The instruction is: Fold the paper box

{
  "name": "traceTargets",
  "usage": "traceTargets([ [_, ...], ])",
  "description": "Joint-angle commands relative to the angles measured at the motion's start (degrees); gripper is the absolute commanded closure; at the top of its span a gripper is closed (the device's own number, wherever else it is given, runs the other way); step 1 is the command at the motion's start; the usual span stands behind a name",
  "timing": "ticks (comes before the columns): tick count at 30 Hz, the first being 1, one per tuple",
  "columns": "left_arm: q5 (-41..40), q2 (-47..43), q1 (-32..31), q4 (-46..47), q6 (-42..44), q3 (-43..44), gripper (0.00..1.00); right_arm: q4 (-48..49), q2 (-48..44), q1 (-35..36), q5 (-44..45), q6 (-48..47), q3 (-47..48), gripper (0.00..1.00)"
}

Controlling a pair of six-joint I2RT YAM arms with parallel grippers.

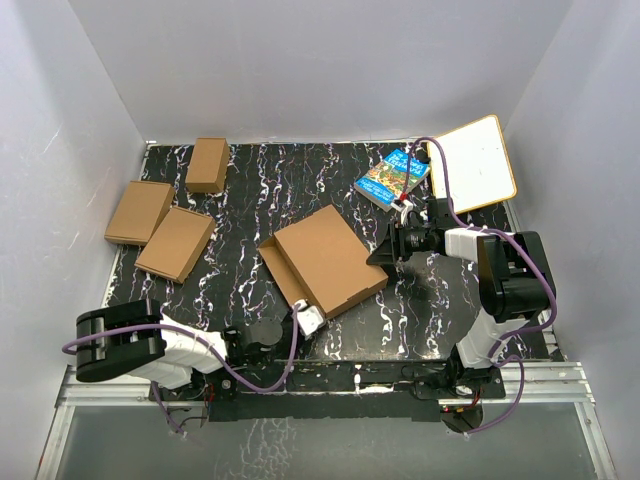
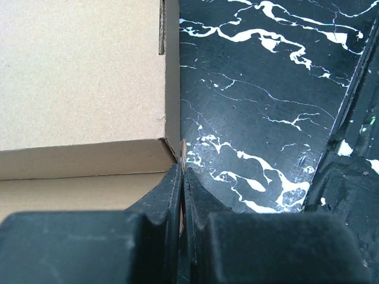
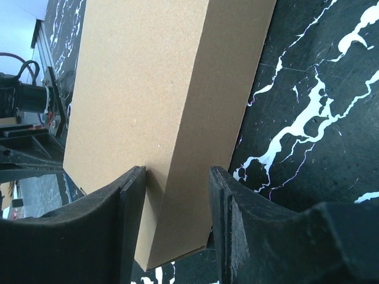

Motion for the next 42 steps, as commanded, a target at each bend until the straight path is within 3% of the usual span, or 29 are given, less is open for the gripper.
traceTargets([
  [1,-0.28,-0.58,0.48,1.42,-1.54,-1.23,1.0,1.4,0.91,-0.37,4.32,-0.93,1.82,0.52],
  [42,2.52,1.49,4.58,9.76,-7.22,-5.39,1.0,0.39,3.51,-0.37,6.21,-1.46,2.41,0.53],
])
